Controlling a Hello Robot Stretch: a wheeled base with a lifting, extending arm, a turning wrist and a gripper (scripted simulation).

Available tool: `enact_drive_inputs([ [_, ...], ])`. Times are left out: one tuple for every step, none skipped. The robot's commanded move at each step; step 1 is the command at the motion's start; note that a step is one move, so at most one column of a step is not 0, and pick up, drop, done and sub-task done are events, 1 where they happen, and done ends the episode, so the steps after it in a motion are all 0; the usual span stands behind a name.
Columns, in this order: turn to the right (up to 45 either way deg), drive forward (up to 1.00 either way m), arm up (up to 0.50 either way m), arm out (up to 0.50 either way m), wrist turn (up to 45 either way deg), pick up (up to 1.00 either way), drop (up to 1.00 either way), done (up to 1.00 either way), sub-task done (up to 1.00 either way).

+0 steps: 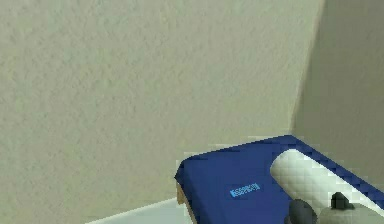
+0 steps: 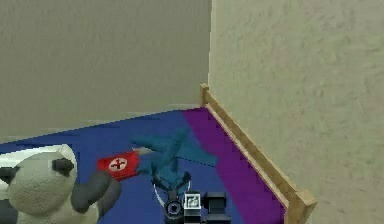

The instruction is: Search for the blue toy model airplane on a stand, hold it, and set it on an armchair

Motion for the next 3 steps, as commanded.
enact_drive_inputs([
  [0.0, 0.00, 0.24, 0.00, 0.0, 0.00, 0.00, 0.00, 0.00],
  [0.0, 0.00, 0.00, 0.00, -45.0, 0.00, 0.00, 0.00, 0.00],
  [0.0, 0.00, 0.00, 0.00, -45.0, 0.00, 0.00, 0.00, 0.00],
])
